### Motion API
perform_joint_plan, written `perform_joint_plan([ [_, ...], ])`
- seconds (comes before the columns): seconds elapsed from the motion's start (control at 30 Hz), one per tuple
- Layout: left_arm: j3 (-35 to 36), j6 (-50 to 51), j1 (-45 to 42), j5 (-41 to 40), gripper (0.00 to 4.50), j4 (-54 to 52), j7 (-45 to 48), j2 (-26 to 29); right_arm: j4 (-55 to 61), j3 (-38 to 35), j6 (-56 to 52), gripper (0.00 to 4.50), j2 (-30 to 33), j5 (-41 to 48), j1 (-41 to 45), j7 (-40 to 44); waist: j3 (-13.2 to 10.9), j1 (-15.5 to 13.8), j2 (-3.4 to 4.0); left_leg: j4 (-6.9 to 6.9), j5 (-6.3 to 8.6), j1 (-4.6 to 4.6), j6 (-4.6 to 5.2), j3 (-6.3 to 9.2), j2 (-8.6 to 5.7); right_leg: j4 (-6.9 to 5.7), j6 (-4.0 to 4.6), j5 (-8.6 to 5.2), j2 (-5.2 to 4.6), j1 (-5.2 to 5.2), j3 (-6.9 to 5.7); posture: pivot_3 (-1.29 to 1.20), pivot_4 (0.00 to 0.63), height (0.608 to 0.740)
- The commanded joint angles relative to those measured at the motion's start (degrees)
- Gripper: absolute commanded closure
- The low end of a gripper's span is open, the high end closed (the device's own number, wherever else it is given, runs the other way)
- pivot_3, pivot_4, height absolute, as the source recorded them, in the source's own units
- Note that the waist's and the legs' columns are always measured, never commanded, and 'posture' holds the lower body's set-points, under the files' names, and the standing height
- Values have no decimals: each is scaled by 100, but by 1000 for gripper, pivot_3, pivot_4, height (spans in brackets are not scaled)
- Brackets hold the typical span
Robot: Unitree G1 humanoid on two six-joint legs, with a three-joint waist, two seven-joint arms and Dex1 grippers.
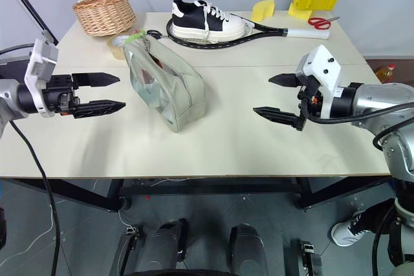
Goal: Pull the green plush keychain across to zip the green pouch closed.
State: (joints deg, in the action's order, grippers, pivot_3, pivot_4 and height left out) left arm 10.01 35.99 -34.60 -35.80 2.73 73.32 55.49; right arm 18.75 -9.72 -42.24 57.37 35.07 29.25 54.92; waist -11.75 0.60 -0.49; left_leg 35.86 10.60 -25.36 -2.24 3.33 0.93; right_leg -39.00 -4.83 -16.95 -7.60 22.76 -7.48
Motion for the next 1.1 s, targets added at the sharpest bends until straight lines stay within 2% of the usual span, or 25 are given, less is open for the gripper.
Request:
perform_joint_plan([
  [0.03,250,123,-96,-177,13,-56,-26,68,81,-103,15,117,9,57,113,-5,0,0,0,0,0,0,0,0,0,0,0,0,0,0,0,0,150,740],
  [0.1,290,318,-162,-292,13,-21,-44,89,82,-103,-22,117,11,76,134,-14,0,1,0,0,0,0,0,0,0,0,0,0,0,0,0,0,150,740],
  [0.33,352,38,-145,-219,13,80,97,149,69,-21,-140,117,-76,93,286,-77,0,1,0,0,0,0,0,0,0,0,0,0,0,1,0,0,150,740],
  [0.43,468,19,-213,-287,13,188,132,157,44,167,-310,117,-216,95,567,-198,0,8,0,-1,0,0,0,0,0,0,0,0,0,2,1,0,150,740],
  [0.53,624,23,-312,-363,13,318,89,126,-75,553,-785,117,-504,146,1281,-373,-1,26,2,-2,0,0,0,0,0,0,0,0,1,4,2,0,150,740],
  [0.67,768,-18,-344,-417,13,474,134,126,-637,1389,-1466,117,-1370,-83,2857,-732,-5,73,8,-14,-1,2,0,-11,2,-8,4,3,6,22,22,0,150,740],
  [0.77,771,-51,-342,-408,13,511,185,140,-1007,1656,-1683,117,-1746,-221,3418,-840,-3,27,4,-33,-2,1,0,-16,2,-11,4,3,8,35,26,0,150,740],
  [1.0,992,-295,-471,-346,13,951,526,398,-3401,2427,-1633,117,-3824,-986,5408,-1388,-3,137,5,-61,-13,2,-18,-56,2,-28,-2,8,7,72,63,0,150,740],
  [1.1,1073,-356,-456,-343,13,1088,572,518,-4201,2547,-1386,117,-4354,-1269,5788,-1368,-2,186,3,-72,-18,3,-25,-55,5,-28,-2,8,10,75,62,0,150,740],
])
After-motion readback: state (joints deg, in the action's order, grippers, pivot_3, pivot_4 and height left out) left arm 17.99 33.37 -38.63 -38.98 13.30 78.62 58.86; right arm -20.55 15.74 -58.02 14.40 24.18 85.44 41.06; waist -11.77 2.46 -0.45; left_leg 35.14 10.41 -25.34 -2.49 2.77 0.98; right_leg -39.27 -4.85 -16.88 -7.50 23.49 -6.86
